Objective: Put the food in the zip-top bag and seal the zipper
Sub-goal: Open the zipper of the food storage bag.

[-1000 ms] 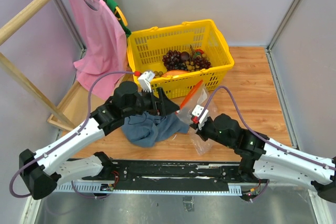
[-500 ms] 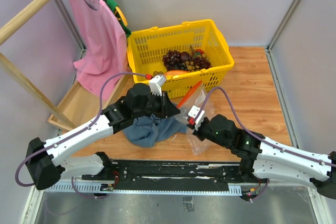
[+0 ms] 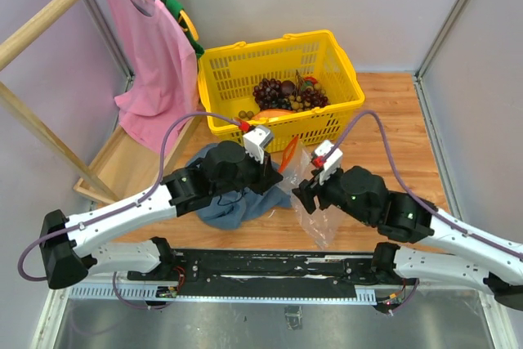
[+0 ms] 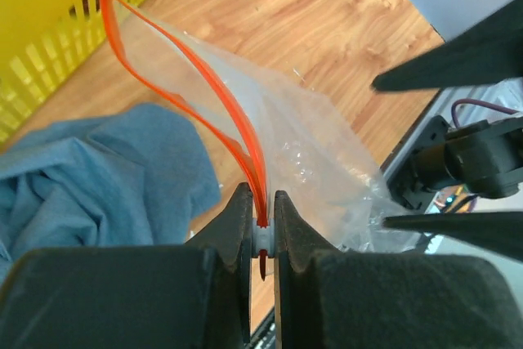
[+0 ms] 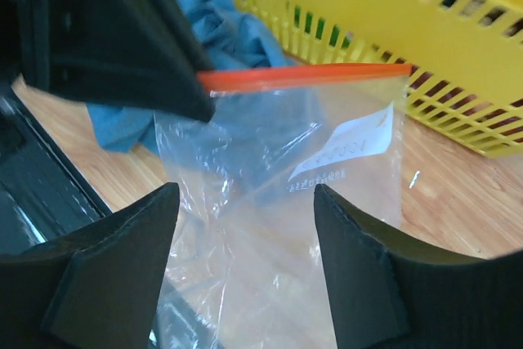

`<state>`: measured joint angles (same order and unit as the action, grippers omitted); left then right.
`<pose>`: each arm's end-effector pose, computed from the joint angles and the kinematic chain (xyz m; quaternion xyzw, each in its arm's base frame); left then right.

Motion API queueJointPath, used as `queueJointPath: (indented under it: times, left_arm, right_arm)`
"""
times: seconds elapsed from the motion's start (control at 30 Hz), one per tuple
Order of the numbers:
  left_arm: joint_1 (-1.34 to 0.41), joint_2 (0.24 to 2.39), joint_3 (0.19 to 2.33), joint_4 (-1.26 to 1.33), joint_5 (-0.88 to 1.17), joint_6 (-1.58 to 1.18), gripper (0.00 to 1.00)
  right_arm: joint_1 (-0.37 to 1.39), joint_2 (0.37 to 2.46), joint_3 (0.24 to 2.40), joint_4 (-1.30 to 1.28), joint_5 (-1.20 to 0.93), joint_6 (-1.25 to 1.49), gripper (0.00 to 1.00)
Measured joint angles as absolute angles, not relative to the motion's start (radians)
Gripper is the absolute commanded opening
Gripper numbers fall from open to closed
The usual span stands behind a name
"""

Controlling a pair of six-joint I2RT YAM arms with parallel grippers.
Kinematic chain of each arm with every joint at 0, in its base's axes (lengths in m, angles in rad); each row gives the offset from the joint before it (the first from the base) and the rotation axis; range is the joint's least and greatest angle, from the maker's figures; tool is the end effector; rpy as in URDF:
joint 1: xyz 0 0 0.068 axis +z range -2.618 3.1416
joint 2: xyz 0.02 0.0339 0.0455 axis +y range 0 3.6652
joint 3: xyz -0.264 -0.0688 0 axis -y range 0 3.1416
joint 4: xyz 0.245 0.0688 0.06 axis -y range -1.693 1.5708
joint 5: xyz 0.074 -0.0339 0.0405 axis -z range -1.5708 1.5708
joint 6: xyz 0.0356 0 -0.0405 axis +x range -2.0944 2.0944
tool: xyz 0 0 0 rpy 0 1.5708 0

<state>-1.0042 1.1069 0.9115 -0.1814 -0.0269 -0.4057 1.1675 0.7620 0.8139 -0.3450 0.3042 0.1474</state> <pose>0.1381 -0.2153 0.3206 0.2366 0.7924 -0.3558 0.4353 0.0781 0.1558 0.3372 -0.3086 0.7366 0.2639 0.5409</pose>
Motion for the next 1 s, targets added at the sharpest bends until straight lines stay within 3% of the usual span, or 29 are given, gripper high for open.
queueJointPath:
  times: [0.17, 0.4, 0.67, 1.0]
  left_arm:
    - [-1.053, 1.116, 0.97, -0.208, -0.112, -0.289, 0.0]
    - [-1.091, 1.121, 1.045, -0.223, -0.141, -0.16, 0.0]
    - [-1.128, 1.15, 1.075, -0.235, -0.156, -0.06, 0.0]
    - [-1.145, 1.158, 1.071, -0.237, -0.159, -0.007, 0.0]
  right_arm:
    - [1.122, 0.789, 1.044, -0.517, 0.387, 0.273, 0.76]
    - [0.84, 0.966, 1.346, -0.738, 0.272, 0.418, 0.8]
    - [0.723, 1.161, 1.399, -0.862, 0.137, 0.515, 0.81]
    - [0.66, 1.19, 1.417, -0.875, 0.044, 0.567, 0.8]
